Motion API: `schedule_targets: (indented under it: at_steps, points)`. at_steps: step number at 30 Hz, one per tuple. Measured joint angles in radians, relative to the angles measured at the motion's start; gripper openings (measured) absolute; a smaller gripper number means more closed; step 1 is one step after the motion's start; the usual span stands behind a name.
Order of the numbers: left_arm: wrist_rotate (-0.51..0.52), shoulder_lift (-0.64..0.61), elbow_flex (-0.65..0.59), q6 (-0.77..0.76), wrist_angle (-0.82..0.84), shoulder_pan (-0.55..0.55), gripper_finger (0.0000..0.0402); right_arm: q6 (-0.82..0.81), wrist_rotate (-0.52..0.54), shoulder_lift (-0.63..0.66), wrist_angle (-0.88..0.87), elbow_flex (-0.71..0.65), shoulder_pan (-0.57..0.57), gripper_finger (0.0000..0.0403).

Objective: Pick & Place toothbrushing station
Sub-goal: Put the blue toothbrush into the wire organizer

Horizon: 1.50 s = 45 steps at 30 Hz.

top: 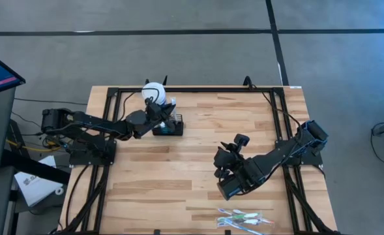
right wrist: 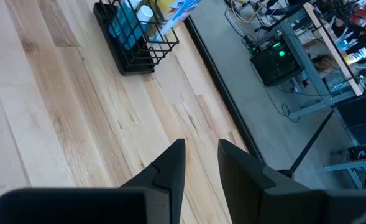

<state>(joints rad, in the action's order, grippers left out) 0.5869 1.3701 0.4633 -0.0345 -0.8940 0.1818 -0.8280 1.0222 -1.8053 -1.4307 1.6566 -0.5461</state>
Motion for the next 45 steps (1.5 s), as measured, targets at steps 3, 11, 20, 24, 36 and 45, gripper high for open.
schedule_targets:
  at_steps: [3, 11, 20, 24, 36, 45]
  points:
    - [0.000, 0.000, 0.000, 0.000, -0.001, 0.000, 0.0039, 0.000, 0.000, 0.000, 0.000, 0.000, 0.000, 0.0085]
    - [0.000, 0.000, 0.000, 0.000, -0.005, 0.000, 0.0045, 0.000, 0.000, 0.000, 0.000, 0.000, 0.000, 0.0085]
    - [0.000, 0.000, 0.000, 0.000, -0.005, 0.000, 0.0046, -0.001, -0.001, 0.000, 0.000, 0.000, 0.000, 0.0085]
    - [0.000, 0.000, 0.000, 0.000, -0.005, -0.006, 0.0046, -0.001, -0.002, 0.000, 0.000, 0.000, 0.000, 0.0085]
    - [0.000, 0.000, 0.000, 0.000, -0.005, -0.013, 0.0080, -0.002, -0.002, 0.000, 0.000, 0.000, 0.000, 0.0085]
    - [0.000, 0.000, 0.000, 0.000, -0.005, -0.013, 0.0086, -0.002, -0.002, 0.000, 0.000, 0.000, 0.000, 0.0085]
